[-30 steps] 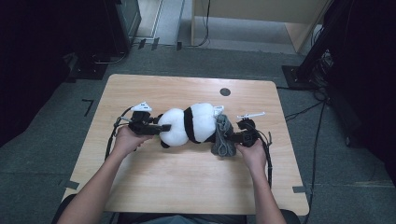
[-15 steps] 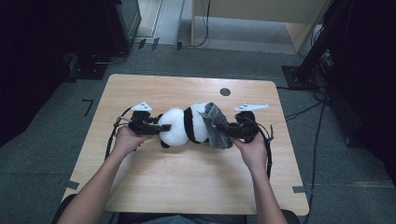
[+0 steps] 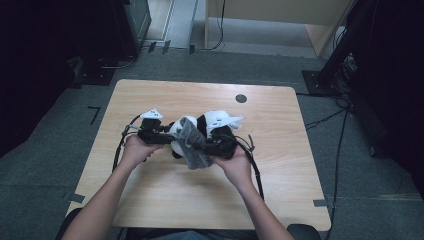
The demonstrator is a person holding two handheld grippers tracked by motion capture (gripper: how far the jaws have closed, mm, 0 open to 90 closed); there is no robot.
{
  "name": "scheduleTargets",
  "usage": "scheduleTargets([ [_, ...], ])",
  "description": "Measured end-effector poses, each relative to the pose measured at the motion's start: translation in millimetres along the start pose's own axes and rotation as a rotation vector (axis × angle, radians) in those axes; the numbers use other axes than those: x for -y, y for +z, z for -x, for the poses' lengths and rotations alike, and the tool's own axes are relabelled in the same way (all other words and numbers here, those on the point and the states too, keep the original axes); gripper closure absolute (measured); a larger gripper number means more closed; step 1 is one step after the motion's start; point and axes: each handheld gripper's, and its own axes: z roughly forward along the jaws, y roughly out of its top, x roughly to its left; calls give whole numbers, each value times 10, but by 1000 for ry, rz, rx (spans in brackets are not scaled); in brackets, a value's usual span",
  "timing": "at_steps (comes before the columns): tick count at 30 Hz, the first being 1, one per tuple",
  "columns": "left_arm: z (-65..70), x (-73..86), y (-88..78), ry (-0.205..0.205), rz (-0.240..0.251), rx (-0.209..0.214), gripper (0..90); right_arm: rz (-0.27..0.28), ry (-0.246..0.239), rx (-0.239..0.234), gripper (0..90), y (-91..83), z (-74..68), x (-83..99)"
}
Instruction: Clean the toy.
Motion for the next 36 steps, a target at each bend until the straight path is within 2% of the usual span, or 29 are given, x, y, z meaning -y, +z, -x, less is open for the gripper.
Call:
scheduleTargets([
  [2,-2,0,-1,-2,0,2,447,-11,-4,-32,778,169,-51,-7],
  [5,-2,0,-2,-1,-2,2,447,-37,-26,-31,778,349,-108,11],
  [8,2,-1,-2,-1,-3,0,448,-45,-34,-31,775,510,-97,81],
  [12,6,-2,1,-2,-9,-3,452,-21,-44,-37,773,617,-9,174],
  [15,28,-1,17,19,-13,-11,459,-22,-102,-34,773,624,48,221],
  [20,49,-1,27,36,-16,-19,466,-65,-69,-16,772,493,93,228],
  [24,45,0,25,38,-16,-19,467,-68,-54,12,770,344,146,223],
  [28,48,1,24,41,-17,-18,468,-45,-16,45,753,139,238,227],
  [30,51,1,23,43,-17,-18,468,-23,12,47,754,22,294,230],
  [36,51,1,23,43,-17,-18,469,14,66,102,780,-293,447,244],
])
